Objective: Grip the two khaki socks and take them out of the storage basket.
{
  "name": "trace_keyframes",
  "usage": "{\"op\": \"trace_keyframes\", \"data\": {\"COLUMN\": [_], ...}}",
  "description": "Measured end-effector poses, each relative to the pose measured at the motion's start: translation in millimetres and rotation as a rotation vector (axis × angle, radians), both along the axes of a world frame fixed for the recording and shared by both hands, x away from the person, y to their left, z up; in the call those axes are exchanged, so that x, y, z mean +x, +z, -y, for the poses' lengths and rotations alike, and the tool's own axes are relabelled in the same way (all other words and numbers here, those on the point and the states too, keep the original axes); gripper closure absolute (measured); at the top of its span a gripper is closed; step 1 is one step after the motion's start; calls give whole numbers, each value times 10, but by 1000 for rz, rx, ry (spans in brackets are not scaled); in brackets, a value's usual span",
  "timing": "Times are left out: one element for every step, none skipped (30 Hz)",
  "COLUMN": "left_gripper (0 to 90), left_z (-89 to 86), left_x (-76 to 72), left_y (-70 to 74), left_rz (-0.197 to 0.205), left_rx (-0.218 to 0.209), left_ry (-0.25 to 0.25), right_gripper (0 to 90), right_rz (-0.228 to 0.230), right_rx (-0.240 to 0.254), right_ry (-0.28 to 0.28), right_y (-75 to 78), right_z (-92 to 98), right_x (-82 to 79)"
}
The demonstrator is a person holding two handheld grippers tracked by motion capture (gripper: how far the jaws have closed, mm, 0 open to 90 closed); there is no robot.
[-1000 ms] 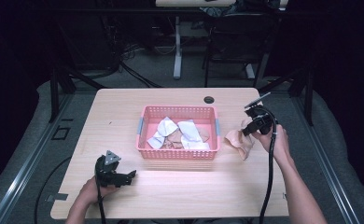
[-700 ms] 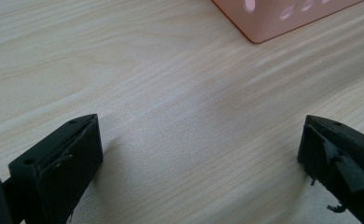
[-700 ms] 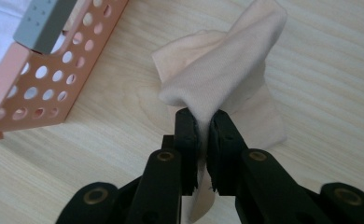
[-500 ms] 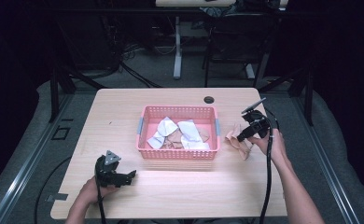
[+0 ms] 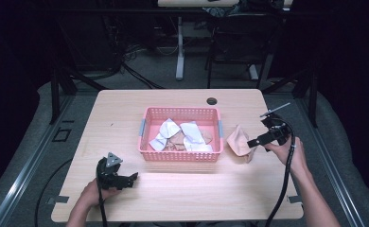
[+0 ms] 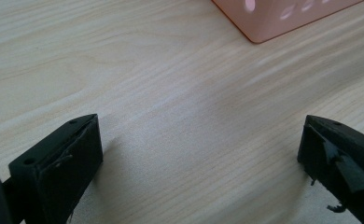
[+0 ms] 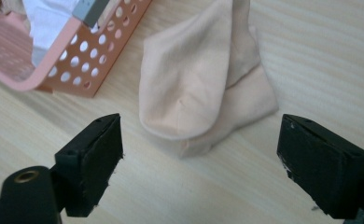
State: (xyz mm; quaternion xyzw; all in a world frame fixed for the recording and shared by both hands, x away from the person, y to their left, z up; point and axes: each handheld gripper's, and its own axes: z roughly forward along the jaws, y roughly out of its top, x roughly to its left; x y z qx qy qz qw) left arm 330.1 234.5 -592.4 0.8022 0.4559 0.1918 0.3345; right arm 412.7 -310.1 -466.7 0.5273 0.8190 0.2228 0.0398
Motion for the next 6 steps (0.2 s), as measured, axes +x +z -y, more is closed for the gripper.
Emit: {"op": "trace_keyframes", "data": {"left_gripper": [0,0,0,0,0,0], "left_z": [0,0,0,1,1,1], "left_x": [0,0,0,0,0,0], "left_y": [0,0,0,0,-1,-1], "left_rz": [0,0,0,0,0,0], "left_rx": [0,0,1,-1,-1,-1], "left_ry": [0,0,0,1,1,1], "right_gripper": [122,111,100,91,81,75], "right_rz": [5,4,4,0,-10,-20], "right_rx": [1,-7,-5,-5,-2,-14], "right_ry": [-6,-7,-10,-10,-13,-6], "right_y": [-13,-25,-44,-57,-69,-79], "right_z": [61,78,93,112,130,157], "right_x": [-67,-82,-101,-114,-122,-118]}}
